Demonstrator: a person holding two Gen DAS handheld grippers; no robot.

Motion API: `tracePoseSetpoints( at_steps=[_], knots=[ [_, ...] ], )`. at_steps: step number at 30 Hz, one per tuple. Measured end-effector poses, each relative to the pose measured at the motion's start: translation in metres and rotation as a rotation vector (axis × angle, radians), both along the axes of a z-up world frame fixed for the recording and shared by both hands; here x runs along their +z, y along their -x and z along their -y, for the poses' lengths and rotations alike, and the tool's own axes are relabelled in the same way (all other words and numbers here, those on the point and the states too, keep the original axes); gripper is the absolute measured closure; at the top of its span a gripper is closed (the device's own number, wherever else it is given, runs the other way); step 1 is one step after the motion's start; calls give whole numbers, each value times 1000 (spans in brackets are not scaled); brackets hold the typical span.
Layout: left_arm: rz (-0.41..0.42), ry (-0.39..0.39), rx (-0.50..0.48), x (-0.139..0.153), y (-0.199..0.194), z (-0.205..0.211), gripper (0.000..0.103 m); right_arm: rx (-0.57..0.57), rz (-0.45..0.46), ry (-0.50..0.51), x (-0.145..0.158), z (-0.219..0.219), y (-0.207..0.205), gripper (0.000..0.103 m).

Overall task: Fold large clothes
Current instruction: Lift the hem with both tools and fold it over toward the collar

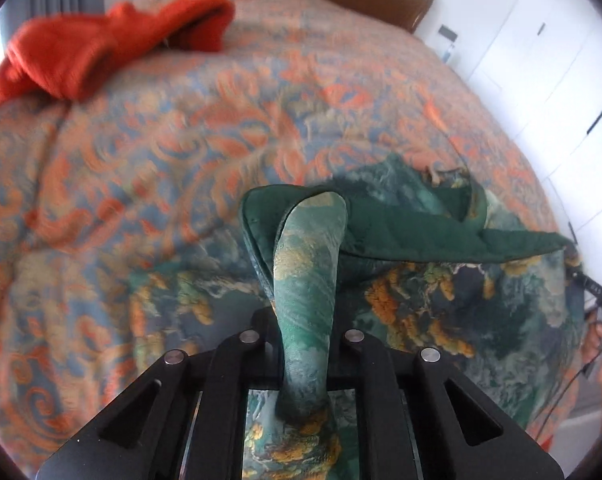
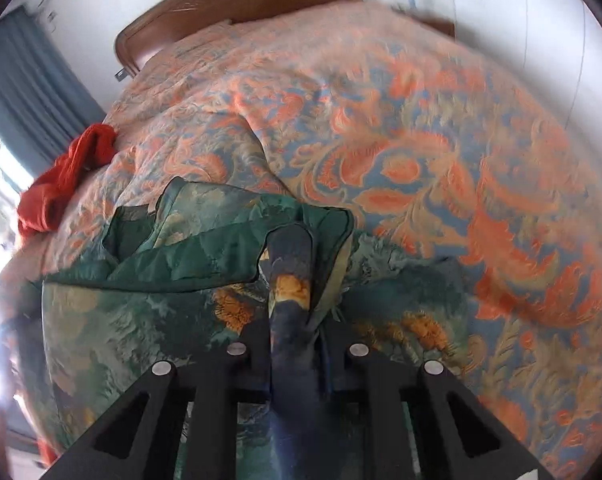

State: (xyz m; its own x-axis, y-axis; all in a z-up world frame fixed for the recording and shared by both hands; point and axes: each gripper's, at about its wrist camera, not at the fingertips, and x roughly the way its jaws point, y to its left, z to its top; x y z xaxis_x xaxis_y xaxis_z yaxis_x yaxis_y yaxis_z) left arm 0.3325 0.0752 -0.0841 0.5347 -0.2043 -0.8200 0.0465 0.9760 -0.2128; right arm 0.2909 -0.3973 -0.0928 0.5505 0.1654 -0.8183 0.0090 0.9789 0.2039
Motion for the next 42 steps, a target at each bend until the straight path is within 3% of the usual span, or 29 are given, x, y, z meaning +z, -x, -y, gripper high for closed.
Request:
tracePoseSetpoints(
  at_steps=[3,7,11,15,19,24,27,33,42],
  knots=[
    [102,-48,20,32,0,5,94,4,98,168,28,-13,16,90],
    [235,-131,77,63,-19,22,94,-70,238,219,74,-14,8,91],
    [280,-188,147,46,-54,30,93,-167,315,218,94,-14,-17,91],
    [197,-227,178,-17,-81,27,93,-194,293,273,59,-16,-48,91],
    [160,-240,165,-70,-85,25,90,-201,185,278,-11,-12,-71,91],
    [148,-90,199,-102,-87,4,83,-208,159,136,-64,7,-78,88],
    [145,-66,204,-111,-87,7,79,-233,156,41,-92,17,-78,86],
    [140,-22,211,-123,-92,4,75,-236,171,-18,-103,22,-79,85],
    [136,-18,213,-124,-92,2,74,-239,181,-12,-102,23,-76,85]
  ],
)
